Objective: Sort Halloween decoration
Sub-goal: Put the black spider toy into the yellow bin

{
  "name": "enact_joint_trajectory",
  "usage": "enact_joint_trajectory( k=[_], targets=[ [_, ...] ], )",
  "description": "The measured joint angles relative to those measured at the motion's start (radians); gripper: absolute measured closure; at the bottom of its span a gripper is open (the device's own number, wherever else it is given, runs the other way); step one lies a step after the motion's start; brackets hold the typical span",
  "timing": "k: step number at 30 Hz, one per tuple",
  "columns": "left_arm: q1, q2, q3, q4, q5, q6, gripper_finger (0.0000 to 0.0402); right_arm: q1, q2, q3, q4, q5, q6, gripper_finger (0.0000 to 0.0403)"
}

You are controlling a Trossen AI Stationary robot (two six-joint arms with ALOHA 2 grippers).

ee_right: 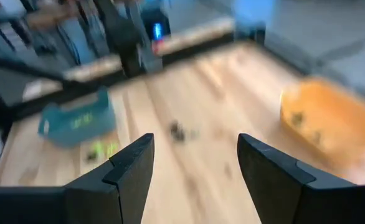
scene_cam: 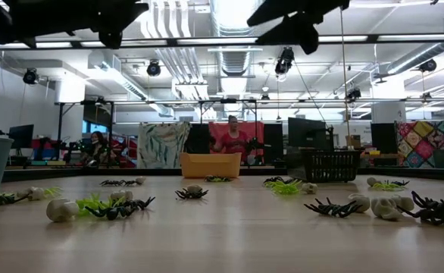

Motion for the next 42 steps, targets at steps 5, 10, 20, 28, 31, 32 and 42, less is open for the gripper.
enact_joint_trajectory(
  k=[5, 10, 20, 28, 31, 32, 42],
  targets=[
    [0.000, 0.000, -0.001, -0.017, 0.000, -0.002, 0.0269, 0.000, 0.099, 0.178, -0.396, -0.057, 0.179, 0.0182],
    [0.000, 0.001, -0.001, -0.016, -0.001, -0.007, 0.0269, 0.000, 0.234, 0.323, -0.808, -0.142, 0.333, 0.0182],
    [0.000, 0.002, -0.001, -0.035, -0.001, -0.007, 0.0269, 0.021, 0.397, 0.362, -1.246, -0.338, 0.297, 0.0182],
    [0.000, 0.004, -0.001, -0.040, -0.001, -0.006, 0.0269, 0.050, 0.367, 0.229, -1.210, -0.328, 0.246, 0.0182],
    [0.000, 0.005, -0.001, -0.039, -0.001, -0.006, 0.0269, 0.049, 0.366, 0.156, -1.149, -0.302, 0.239, 0.0182],
    [0.000, 0.006, -0.001, -0.040, -0.001, -0.006, 0.0269, 0.049, 0.366, 0.126, -1.120, -0.300, 0.234, 0.0182],
    [0.000, 0.006, -0.001, -0.039, -0.001, -0.016, 0.0269, 0.049, 0.365, -0.052, -0.900, -0.251, 0.201, 0.0195]
  ],
)
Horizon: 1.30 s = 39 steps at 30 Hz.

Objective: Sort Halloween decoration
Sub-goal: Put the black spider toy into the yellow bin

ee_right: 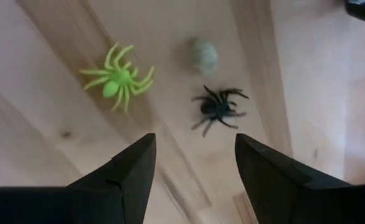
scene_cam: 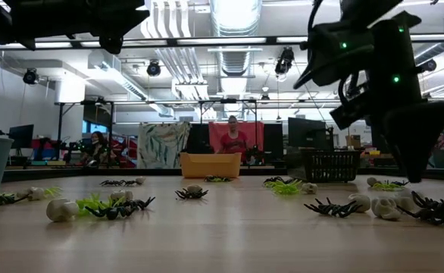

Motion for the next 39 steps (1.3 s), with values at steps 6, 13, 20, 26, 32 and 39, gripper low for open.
enact_joint_trajectory(
  k=[6, 13, 20, 26, 32, 39],
  targets=[
    [0.000, 0.000, 0.000, 0.003, 0.000, 0.000, 0.0269, 0.000, -0.006, -0.054, 0.083, 0.000, 0.016, 0.0219],
    [0.000, 0.003, 0.000, 0.003, -0.001, -0.009, 0.0269, 0.001, -0.006, -0.067, 0.112, 0.018, 0.016, 0.0262],
    [0.000, 0.003, 0.000, 0.003, -0.003, -0.013, 0.0269, 0.002, -0.003, -0.067, 0.124, 0.028, 0.011, 0.0339],
    [0.000, 0.007, 0.000, 0.005, -0.032, -0.033, 0.0269, 0.000, -0.019, -0.069, 0.111, 0.030, -0.014, 0.0392],
    [0.000, 0.013, 0.000, 0.003, -0.034, -0.035, 0.0269, -0.002, -0.088, -0.071, 0.087, 0.039, 0.002, 0.0394],
    [0.000, 0.011, 0.000, 0.020, -0.034, -0.034, 0.0269, 0.000, -0.220, -0.071, 0.076, 0.031, 0.012, 0.0394]
  ],
)
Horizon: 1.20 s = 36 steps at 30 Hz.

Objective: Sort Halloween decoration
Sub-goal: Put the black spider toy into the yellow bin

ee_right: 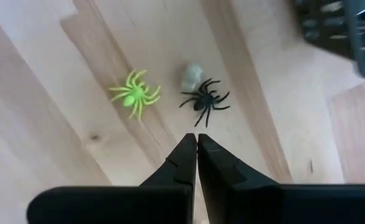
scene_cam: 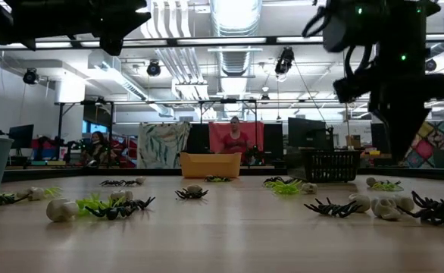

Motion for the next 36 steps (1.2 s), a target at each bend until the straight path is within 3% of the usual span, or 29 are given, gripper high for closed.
enact_joint_trajectory(
  k=[12, 27, 36],
  targets=[
    [0.000, 0.000, 0.000, 0.163, -0.017, 0.019, 0.0269, 0.000, -0.108, 0.001, 0.101, 0.050, 0.061, 0.0394],
    [0.000, 0.002, 0.000, 0.183, -0.018, 0.019, 0.0269, 0.018, -0.109, -0.074, 0.310, 0.122, -0.122, 0.0394],
    [0.000, 0.002, 0.000, 0.146, -0.018, 0.024, 0.0269, 0.018, -0.109, -0.074, 0.330, 0.165, -0.186, 0.0394]
  ],
)
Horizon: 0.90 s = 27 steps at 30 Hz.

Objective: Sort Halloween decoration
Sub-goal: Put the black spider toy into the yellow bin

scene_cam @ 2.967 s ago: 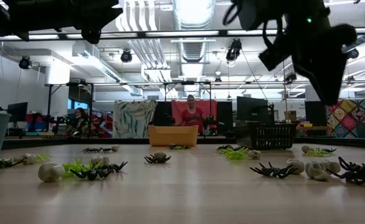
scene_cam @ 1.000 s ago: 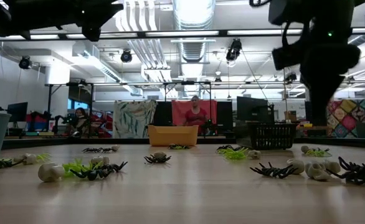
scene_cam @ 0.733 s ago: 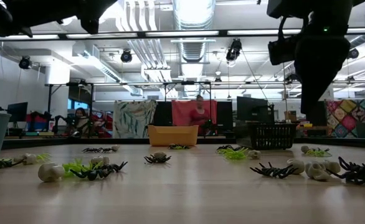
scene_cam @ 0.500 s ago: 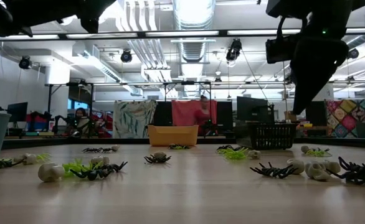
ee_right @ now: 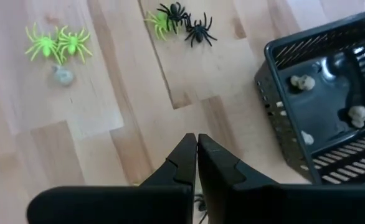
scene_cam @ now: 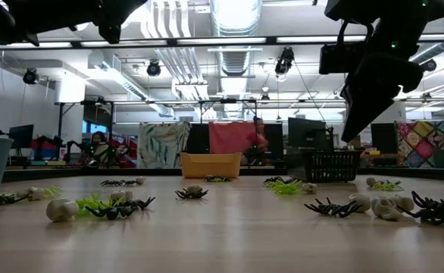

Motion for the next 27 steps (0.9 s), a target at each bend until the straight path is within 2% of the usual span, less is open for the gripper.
enact_joint_trajectory(
  k=[27],
  targets=[
    [0.000, 0.060, 0.000, -0.021, 0.002, -0.021, 0.0269, 0.000, 0.000, 0.000, 0.000, 0.042, -0.005, 0.0394]
  ],
)
